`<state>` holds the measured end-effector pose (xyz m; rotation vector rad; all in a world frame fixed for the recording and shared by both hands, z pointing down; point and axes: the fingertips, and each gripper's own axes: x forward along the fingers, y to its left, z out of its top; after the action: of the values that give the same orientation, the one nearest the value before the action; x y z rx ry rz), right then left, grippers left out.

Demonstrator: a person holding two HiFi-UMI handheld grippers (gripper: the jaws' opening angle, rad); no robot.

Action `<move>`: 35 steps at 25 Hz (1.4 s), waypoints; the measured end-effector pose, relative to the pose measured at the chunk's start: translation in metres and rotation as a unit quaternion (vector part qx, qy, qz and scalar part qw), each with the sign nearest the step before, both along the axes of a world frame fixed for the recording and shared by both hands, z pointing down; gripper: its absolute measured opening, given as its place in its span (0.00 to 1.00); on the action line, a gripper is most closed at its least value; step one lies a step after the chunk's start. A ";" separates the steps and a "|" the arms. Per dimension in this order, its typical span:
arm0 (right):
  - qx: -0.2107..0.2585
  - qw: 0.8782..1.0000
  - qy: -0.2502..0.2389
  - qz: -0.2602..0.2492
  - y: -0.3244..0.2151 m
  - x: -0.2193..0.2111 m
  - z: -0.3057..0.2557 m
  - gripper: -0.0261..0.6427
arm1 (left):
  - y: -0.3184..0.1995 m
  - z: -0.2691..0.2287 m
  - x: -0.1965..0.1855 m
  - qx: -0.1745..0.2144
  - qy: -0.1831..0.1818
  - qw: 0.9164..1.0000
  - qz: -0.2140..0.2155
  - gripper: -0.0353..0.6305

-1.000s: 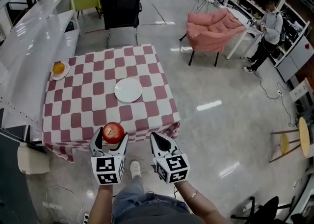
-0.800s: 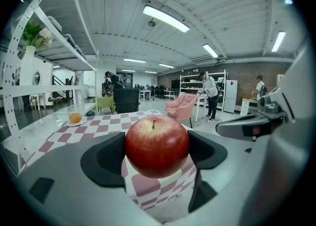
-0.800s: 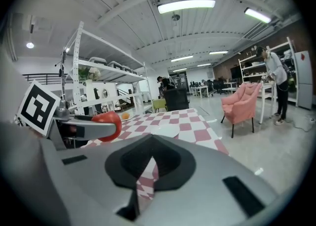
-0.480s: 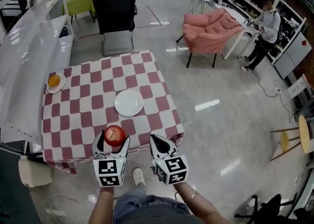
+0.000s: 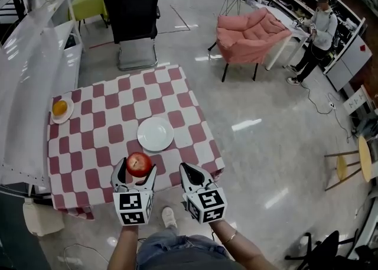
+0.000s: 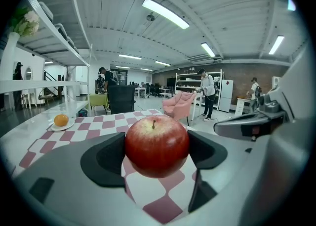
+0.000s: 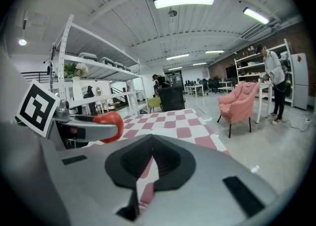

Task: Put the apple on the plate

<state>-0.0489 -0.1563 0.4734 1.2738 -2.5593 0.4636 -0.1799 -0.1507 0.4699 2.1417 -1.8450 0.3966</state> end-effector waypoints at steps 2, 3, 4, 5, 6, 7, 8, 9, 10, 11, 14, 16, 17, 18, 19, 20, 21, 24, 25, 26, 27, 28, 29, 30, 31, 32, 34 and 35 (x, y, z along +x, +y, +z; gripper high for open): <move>-0.001 1.000 0.001 0.002 -0.006 -0.001 0.001 0.06 | -0.007 0.002 0.000 -0.001 -0.001 1.000 0.004 0.66; -0.001 1.000 0.001 0.004 -0.008 -0.002 0.002 0.06 | -0.011 0.003 0.000 -0.002 -0.001 1.000 0.006 0.66; -0.002 1.000 0.002 0.005 -0.011 -0.002 0.002 0.06 | -0.014 0.004 0.000 -0.002 -0.002 1.000 0.008 0.66; -0.002 1.000 0.003 0.007 -0.014 -0.002 0.002 0.06 | -0.017 0.005 0.000 -0.003 -0.002 1.000 0.011 0.66; -0.002 1.000 0.004 0.008 -0.016 -0.002 0.003 0.06 | -0.020 0.006 0.001 -0.004 -0.002 1.000 0.013 0.66; -0.002 1.000 0.005 0.010 -0.019 -0.002 0.004 0.06 | -0.023 0.008 0.001 -0.005 -0.003 1.000 0.016 0.66; -0.001 1.000 0.005 0.011 -0.021 -0.002 0.004 0.06 | -0.026 0.010 0.001 -0.007 -0.003 1.000 0.018 0.66; -0.001 1.000 0.005 0.012 -0.024 -0.003 0.004 0.06 | -0.029 0.011 0.002 -0.008 -0.004 1.000 0.021 0.66; -0.001 1.000 0.006 0.013 -0.026 -0.003 0.005 0.06 | -0.032 0.013 0.002 -0.010 -0.004 1.000 0.022 0.66; -0.002 1.000 0.006 0.014 -0.027 -0.003 0.006 0.06 | -0.034 0.015 0.003 -0.011 -0.004 1.000 0.024 0.66; -0.005 1.000 0.009 0.017 -0.029 -0.001 0.008 0.06 | -0.040 0.017 0.006 -0.014 -0.005 0.999 0.029 0.66; -0.005 1.000 0.010 0.019 -0.030 0.001 0.008 0.06 | -0.044 0.018 0.008 -0.015 -0.007 0.999 0.032 0.66; -0.006 1.000 0.010 0.021 -0.031 0.002 0.009 0.06 | -0.047 0.019 0.009 -0.015 -0.008 0.999 0.034 0.66; -0.006 1.000 0.010 0.022 -0.031 0.004 0.009 0.06 | -0.049 0.020 0.010 -0.016 -0.009 0.999 0.035 0.66; -0.006 1.000 0.011 0.024 -0.032 0.005 0.011 0.06 | -0.050 0.021 0.011 -0.017 -0.010 0.999 0.037 0.66; -0.006 1.000 0.012 0.025 -0.032 0.006 0.012 0.06 | -0.052 0.023 0.012 -0.017 -0.010 0.999 0.039 0.66; -0.007 1.000 0.013 0.026 -0.033 0.007 0.013 0.06 | -0.053 0.024 0.013 -0.017 -0.010 0.999 0.041 0.66; -0.008 0.999 0.015 0.028 -0.035 0.010 0.015 0.06 | -0.058 0.027 0.017 -0.021 -0.012 0.999 0.045 0.66; -0.008 0.999 0.015 0.028 -0.037 0.011 0.015 0.06 | -0.060 0.028 0.019 -0.022 -0.013 0.999 0.046 0.66; -0.008 0.999 0.015 0.027 -0.039 0.011 0.015 0.06 | -0.062 0.029 0.020 -0.022 -0.014 0.999 0.046 0.66; -0.008 1.000 0.015 0.026 -0.041 0.011 0.015 0.06 | -0.064 0.031 0.020 -0.023 -0.015 0.999 0.046 0.66; -0.008 1.000 0.015 0.024 -0.042 0.010 0.015 0.06 | -0.066 0.033 0.020 -0.024 -0.016 0.999 0.045 0.66; -0.008 1.000 0.016 0.022 -0.044 0.009 0.015 0.06 | -0.068 0.034 0.020 -0.025 -0.018 0.999 0.044 0.66; -0.008 1.000 0.017 0.019 -0.046 0.009 0.015 0.06 | -0.070 0.035 0.019 -0.027 -0.019 0.999 0.043 0.66; -0.008 1.000 0.018 0.017 -0.048 0.008 0.015 0.06 | -0.073 0.036 0.019 -0.028 -0.020 0.999 0.042 0.66; -0.009 1.000 0.018 0.016 -0.051 0.007 0.015 0.06 | -0.076 0.037 0.019 -0.029 -0.021 0.999 0.041 0.66; -0.010 1.000 0.018 0.014 -0.056 0.006 0.016 0.06 | -0.081 0.041 0.019 -0.032 -0.023 0.998 0.040 0.66; -0.011 1.000 0.019 0.012 -0.059 0.005 0.017 0.06 | -0.084 0.044 0.018 -0.035 -0.024 0.998 0.039 0.66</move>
<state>-0.0441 -0.2151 0.4908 1.2951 -2.5033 0.4677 -0.1618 -0.2349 0.5138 2.1803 -1.7499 0.5259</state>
